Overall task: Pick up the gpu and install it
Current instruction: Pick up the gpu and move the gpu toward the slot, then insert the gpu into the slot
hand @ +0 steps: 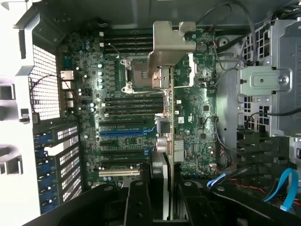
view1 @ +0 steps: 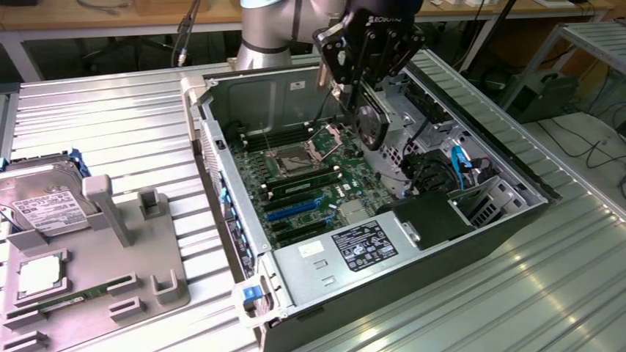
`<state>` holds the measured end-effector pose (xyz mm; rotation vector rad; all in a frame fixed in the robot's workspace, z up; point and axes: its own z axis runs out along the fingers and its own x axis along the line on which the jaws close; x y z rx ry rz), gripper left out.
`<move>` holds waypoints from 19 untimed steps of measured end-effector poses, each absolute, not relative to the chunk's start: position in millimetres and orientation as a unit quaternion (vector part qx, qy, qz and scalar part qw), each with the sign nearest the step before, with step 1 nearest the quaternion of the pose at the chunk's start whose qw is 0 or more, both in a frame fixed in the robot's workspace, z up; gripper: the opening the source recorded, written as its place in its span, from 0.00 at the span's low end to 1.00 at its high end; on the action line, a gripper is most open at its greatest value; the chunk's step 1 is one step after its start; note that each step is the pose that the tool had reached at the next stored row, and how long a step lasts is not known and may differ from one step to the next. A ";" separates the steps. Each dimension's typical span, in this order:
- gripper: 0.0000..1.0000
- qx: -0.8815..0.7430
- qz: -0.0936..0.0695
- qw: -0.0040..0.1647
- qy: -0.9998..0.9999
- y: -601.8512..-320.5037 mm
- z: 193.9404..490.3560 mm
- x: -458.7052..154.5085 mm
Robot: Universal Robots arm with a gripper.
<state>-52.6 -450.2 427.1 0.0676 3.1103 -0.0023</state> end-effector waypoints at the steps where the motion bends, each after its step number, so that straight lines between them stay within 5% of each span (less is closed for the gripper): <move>1: 0.28 0.023 -0.001 0.015 1.000 -450.2 427.1 -50.3; 19: 0.28 0.021 -0.001 0.015 1.000 -450.1 427.1 -46.5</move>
